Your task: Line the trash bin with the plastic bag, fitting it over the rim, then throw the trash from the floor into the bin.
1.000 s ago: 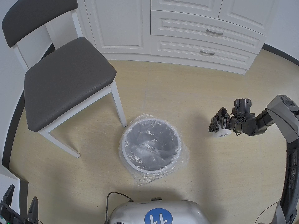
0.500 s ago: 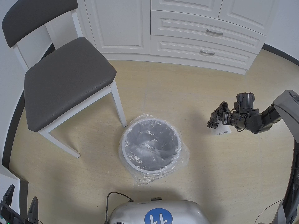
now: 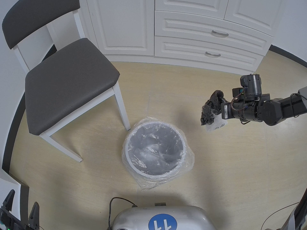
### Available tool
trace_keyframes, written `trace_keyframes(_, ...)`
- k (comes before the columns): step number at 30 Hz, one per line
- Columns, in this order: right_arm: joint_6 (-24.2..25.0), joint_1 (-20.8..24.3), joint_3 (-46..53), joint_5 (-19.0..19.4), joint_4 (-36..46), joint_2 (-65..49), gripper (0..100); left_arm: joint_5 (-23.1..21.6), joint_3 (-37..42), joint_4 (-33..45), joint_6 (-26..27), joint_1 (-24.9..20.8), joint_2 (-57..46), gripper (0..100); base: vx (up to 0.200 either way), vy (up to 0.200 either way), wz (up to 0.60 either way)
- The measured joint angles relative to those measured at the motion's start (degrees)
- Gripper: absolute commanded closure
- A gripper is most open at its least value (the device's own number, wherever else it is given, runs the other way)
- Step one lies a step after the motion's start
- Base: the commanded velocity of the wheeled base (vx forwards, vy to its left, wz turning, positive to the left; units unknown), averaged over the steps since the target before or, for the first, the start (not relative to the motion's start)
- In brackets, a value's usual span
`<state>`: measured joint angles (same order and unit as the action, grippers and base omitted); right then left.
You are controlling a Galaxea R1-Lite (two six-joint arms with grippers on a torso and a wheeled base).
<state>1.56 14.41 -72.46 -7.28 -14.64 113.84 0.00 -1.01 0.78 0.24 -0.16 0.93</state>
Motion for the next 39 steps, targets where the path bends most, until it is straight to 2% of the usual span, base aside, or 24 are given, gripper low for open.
trace_keyframes(12, -5.1, 10.8, 0.2, -0.1, 9.1, -10.3, 100, 0.0, 0.0, 0.0, 0.0, 0.0, 0.0, 0, 0.000, 0.000, 0.00)
trace_keyframes(21, -7.4, 18.4, 1.4, -0.9, 10.8, -10.7, 100, 0.0, 0.0, 0.0, 0.0, 0.0, 0.0, 0, 0.000, 0.000, 0.00)
trace_keyframes(27, -7.4, 20.2, 1.0, -1.5, 10.6, -8.4, 100, 0.0, 0.0, 0.0, 0.0, 0.0, 0.0, 0, 0.000, 0.000, 0.00)
trace_keyframes(39, -8.2, 20.6, -1.6, -1.7, 11.0, -4.2, 100, 0.0, 0.0, 0.0, 0.0, 0.0, 0.0, 0, 0.000, 0.000, 0.00)
